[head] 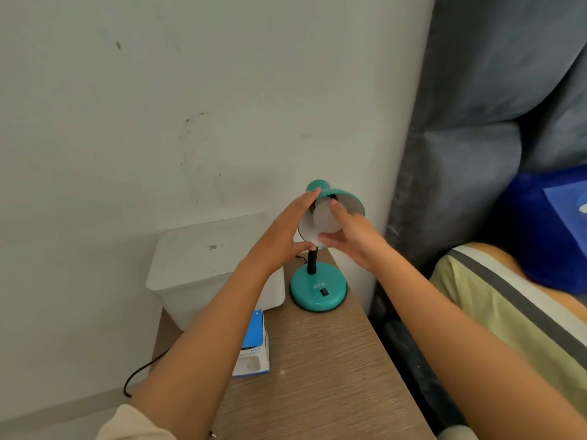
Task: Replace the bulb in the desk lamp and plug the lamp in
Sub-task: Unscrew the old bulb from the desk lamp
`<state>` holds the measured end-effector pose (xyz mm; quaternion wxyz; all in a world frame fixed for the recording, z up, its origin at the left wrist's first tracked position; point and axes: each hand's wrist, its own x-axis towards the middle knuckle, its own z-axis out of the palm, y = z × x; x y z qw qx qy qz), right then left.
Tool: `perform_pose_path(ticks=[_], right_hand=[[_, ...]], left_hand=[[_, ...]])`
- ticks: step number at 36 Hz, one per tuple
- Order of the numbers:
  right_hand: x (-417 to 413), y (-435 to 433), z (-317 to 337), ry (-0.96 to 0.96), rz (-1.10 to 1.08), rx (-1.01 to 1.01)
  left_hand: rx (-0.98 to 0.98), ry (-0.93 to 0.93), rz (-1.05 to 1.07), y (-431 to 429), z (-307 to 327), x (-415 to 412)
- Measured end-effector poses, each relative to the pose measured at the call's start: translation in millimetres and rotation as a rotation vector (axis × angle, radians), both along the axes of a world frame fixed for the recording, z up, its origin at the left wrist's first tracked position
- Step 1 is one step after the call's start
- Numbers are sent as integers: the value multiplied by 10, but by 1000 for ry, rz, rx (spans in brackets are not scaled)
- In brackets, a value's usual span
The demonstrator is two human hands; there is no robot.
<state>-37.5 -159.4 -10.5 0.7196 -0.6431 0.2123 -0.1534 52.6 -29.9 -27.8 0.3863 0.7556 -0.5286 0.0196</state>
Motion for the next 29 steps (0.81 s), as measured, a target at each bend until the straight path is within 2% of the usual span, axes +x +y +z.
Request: perform_pose_path(ticks=[2,6,7,10,11,13,16,18,20,25,29], right_hand=[[31,2,3,11,-122,-194],[28,41,-25,-9,-42,-76],[10,61,-13,-6,-43,-136],[34,45,-29,50,-167,-494],[31,55,-36,50,-169,-541],[37,54,-77,10,-137,-526],[18,55,-42,19,-44,-373],[38,37,-29,53,-102,-268],[41,35,-25,29,-125,-310],[-15,77,6,-9,-1,-423],[57,93,-46,-3,-173,-561]], left_hand=[[-2,8,-2,10,-1,2],[-22,5,-11,6,-13,1],[-23,5,-11,5,-17,-3],[-15,11,0,9,-20,-18],[-14,11,3,8,-21,-22],[-17,15,10,4,-21,-27],[-15,22,18,9,-21,-30],[-13,18,23,18,-22,-38],[-13,11,26,21,-23,-38],[-22,17,17,5,-29,-33],[-29,34,23,5,-26,-49]])
